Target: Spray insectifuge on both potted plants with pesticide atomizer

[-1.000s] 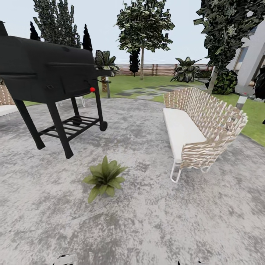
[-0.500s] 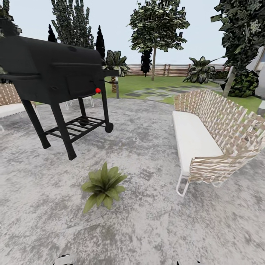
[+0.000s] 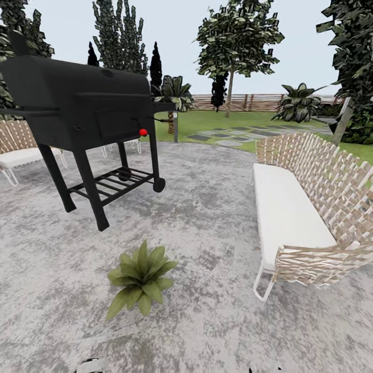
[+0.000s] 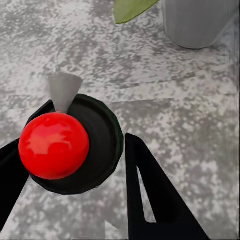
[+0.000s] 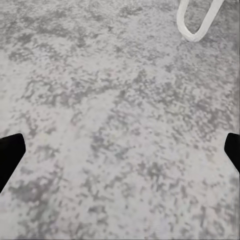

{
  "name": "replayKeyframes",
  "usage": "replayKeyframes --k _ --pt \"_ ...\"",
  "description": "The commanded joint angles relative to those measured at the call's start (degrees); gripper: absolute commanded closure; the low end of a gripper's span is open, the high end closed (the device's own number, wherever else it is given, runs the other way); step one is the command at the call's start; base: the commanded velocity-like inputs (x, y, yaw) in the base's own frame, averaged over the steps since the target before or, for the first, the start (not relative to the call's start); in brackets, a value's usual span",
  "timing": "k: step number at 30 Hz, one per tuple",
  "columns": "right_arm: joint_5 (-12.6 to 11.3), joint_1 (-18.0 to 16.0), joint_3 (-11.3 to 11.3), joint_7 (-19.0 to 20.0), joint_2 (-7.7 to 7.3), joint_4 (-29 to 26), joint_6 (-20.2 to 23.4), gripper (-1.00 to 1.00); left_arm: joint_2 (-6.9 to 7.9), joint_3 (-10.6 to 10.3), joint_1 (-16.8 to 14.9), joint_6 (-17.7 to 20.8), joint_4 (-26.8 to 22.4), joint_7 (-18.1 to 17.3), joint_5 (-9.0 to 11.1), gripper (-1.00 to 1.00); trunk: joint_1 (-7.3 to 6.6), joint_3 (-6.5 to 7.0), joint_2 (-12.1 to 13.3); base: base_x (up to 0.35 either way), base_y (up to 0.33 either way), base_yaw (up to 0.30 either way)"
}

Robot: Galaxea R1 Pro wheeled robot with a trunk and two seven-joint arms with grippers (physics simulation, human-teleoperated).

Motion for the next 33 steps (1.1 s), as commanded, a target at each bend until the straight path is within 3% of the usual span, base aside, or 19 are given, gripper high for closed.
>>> replayKeyframes --k 1,8,10,13,15,18,19,21,23,24,26,31,33 --pt "0.04 -0.03 0.04 -0.06 -0.01 0.04 -0.14 -1.0 -0.03 0.16 -0.04 -0.2 0.04 0.16 -0.35 1.0 0.01 0.04 -0.02 0.154 -0.166 0.036" --pt "0.68 -0.03 0.49 0.35 -0.32 -0.03 -0.07 -1.0 -0.04 -0.44 -0.1 -0.04 -0.64 -0.46 -0.9 1.0 0.01 0.36 -0.02 0.038 -0.04 0.009" --pt "2.54 -0.03 1.79 0.52 -0.55 -0.18 -0.01 -1.0 -0.01 -1.27 -0.25 0.24 -0.43 -1.19 -2.28 1.0 0.01 0.37 -0.02 0.004 -0.005 0.001" --pt "9.02 -0.09 5.52 0.61 -1.13 -1.26 0.06 -1.0 0.45 -4.53 -0.62 0.56 -0.13 -4.22 -7.81 1.0 0.01 0.38 -0.02 0.001 -0.001 0.0" --pt "13.14 -0.1 6.82 0.63 -1.28 -2.97 0.14 -1.0 1.03 -5.98 -0.67 0.67 -0.05 -7.26 -11.42 1.0 0.01 0.38 -0.02 0.0 0.0 0.0" --pt "21.18 -0.11 7.91 0.68 -1.4 -7.28 0.63 -1.0 2.73 -7.14 -0.8 0.77 -0.45 -15.95 -17.88 1.0 0.01 0.38 -0.02 0.0 0.0 0.0" --pt "22.43 -0.11 7.99 0.69 -1.41 -7.82 0.81 -1.0 3.02 -7.21 -0.82 0.79 -0.53 -17.65 -18.71 1.0 0.01 0.38 -0.02 0.0 0.0 0.0" --pt "27.12 -0.18 8.17 1.19 -1.42 -9.42 1.68 -1.0 4.07 -7.34 -1.04 0.87 -0.88 -24.38 -21.41 1.0 0.01 0.38 -0.02 0.0 0.0 0.0" --pt "31.27 -0.31 8.25 3.87 -1.42 -10.7 2.82 -1.0 5.05 -7.47 -2.06 1.07 -1.75 -30.31 -23.73 1.0 0.01 0.38 -0.02 0.0 0.0 0.0" --pt "32.14 -0.36 8.26 4.96 -1.42 -11.06 3.14 -1.0 5.22 -7.51 -2.42 1.23 -2.0 -31.59 -24.36 1.0 0.01 0.38 -0.02 0.0 0.0 0.0" --pt "34.72 -0.56 8.28 10.71 -1.43 -12.89 4.73 -1.0 5.6 -7.65 -4.06 2.69 -2.81 -36.01 -27.24 1.0 0.01 0.38 -0.02 0.0 0.0 0.0" --pt "36.63 -0.91 8.3 25.4 -1.4 -20.32 10.39 -1.0 5.62 -7.78 -7.99 7.78 -4.59 -41.1 -34.26 1.0 0.01 0.38 -0.02 0.0 0.0 0.0" --pt "36.77 -0.96 8.3 29.17 -1.41 -22.64 11.79 -1.0 5.38 -7.82 -8.99 8.64 -5.32 -42.57 -36.91 1.0 0.01 0.38 -0.02 0.0 0.0 0.0"
